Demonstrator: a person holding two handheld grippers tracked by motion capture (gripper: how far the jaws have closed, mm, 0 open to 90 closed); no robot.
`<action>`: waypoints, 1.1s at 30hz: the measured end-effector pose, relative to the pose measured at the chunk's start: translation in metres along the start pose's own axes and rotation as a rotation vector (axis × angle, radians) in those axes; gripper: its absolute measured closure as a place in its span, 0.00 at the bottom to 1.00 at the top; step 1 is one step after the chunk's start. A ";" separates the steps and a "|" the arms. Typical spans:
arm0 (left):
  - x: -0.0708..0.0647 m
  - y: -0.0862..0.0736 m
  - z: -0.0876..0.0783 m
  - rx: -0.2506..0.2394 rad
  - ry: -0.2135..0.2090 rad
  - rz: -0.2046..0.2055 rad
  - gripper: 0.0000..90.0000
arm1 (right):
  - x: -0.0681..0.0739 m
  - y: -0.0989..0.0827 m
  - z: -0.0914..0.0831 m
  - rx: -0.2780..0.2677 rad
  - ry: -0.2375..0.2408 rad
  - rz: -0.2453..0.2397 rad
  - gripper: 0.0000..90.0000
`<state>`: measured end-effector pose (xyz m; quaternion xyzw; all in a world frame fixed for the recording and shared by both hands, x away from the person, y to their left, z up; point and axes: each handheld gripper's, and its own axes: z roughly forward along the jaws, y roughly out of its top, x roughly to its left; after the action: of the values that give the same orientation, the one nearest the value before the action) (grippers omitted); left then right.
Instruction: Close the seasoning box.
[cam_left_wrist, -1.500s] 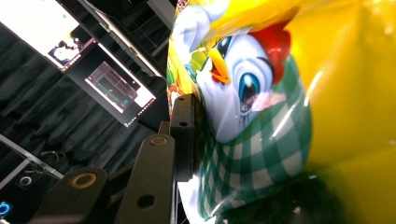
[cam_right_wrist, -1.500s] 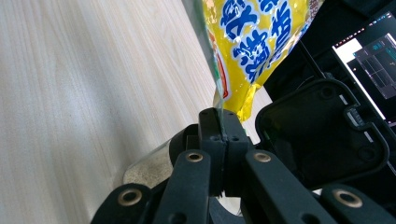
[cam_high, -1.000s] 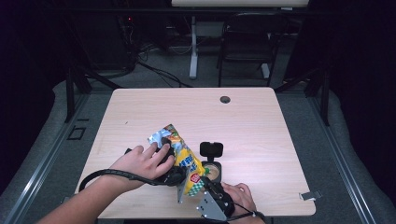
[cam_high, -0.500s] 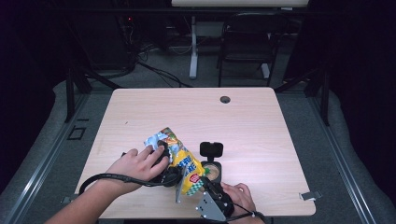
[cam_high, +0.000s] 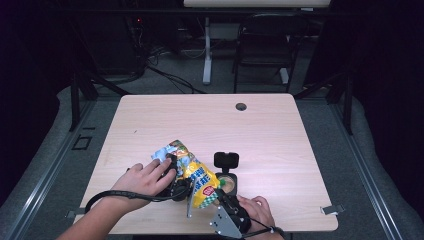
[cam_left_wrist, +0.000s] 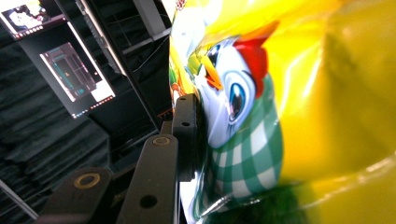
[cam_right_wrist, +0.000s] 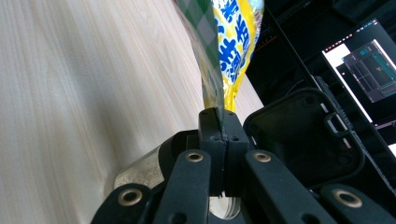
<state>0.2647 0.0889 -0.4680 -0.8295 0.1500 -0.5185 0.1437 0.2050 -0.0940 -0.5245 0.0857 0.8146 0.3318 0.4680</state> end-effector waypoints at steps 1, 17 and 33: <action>0.000 0.000 0.000 -0.001 -0.012 -0.009 0.83 | 0.000 0.000 0.000 -0.004 -0.003 0.000 1.00; -0.009 -0.002 0.004 -0.017 -0.045 -0.079 0.83 | 0.001 0.004 -0.003 0.013 -0.004 -0.060 1.00; -0.016 -0.002 0.007 -0.053 -0.074 -0.184 0.83 | -0.006 0.005 -0.005 0.029 0.005 -0.096 1.00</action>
<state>0.2643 0.0972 -0.4830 -0.8619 0.0815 -0.4942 0.0788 0.2034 -0.0951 -0.5147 0.0523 0.8236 0.2974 0.4800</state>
